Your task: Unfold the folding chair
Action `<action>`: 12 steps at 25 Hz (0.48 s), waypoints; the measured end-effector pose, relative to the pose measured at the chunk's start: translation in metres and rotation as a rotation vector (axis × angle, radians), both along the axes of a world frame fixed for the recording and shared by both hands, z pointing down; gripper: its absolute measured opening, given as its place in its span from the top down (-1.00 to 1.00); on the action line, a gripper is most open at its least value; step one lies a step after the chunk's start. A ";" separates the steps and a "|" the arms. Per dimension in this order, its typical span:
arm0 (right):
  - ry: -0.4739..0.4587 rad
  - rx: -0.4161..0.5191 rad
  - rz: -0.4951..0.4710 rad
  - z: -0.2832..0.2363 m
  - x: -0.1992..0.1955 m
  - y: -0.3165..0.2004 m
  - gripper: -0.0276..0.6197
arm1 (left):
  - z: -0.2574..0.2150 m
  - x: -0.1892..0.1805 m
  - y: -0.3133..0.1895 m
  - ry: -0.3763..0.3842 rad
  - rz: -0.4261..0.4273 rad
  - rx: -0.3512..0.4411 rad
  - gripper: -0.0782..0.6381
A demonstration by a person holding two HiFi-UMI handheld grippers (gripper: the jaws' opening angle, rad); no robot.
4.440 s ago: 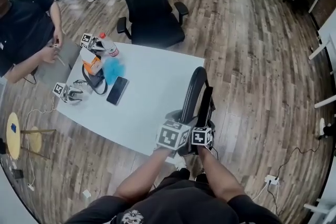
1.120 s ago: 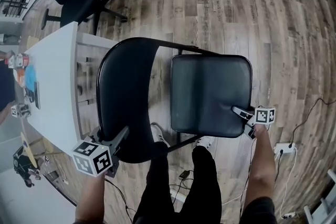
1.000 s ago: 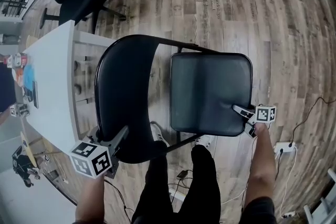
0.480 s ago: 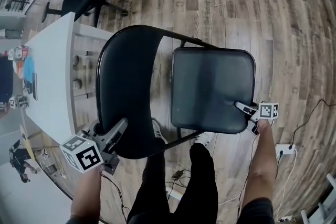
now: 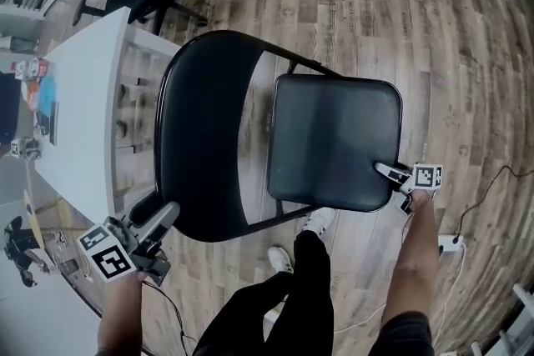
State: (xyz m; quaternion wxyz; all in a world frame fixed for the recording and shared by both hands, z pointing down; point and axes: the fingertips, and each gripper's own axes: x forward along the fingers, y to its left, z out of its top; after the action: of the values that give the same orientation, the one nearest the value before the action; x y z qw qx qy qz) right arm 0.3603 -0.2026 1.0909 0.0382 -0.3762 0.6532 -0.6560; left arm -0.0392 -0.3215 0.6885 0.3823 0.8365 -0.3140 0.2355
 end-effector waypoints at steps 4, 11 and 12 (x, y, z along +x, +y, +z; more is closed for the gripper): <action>-0.010 -0.006 0.048 -0.004 0.027 0.013 -0.25 | 0.016 -0.005 0.003 0.011 -0.004 0.054 0.10; 0.342 0.272 0.228 -0.108 0.059 0.040 -0.24 | -0.034 -0.026 0.007 -0.050 -0.135 0.242 0.10; 0.409 0.339 0.246 -0.140 0.051 0.040 -0.24 | -0.046 -0.027 0.011 -0.072 -0.145 0.290 0.11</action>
State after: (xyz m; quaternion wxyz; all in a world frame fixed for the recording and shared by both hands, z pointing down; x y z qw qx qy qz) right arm 0.4114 -0.1627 0.9508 0.0472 -0.5651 0.6974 -0.4383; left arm -0.0664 -0.3109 0.6420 0.2621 0.8491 -0.4179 0.1891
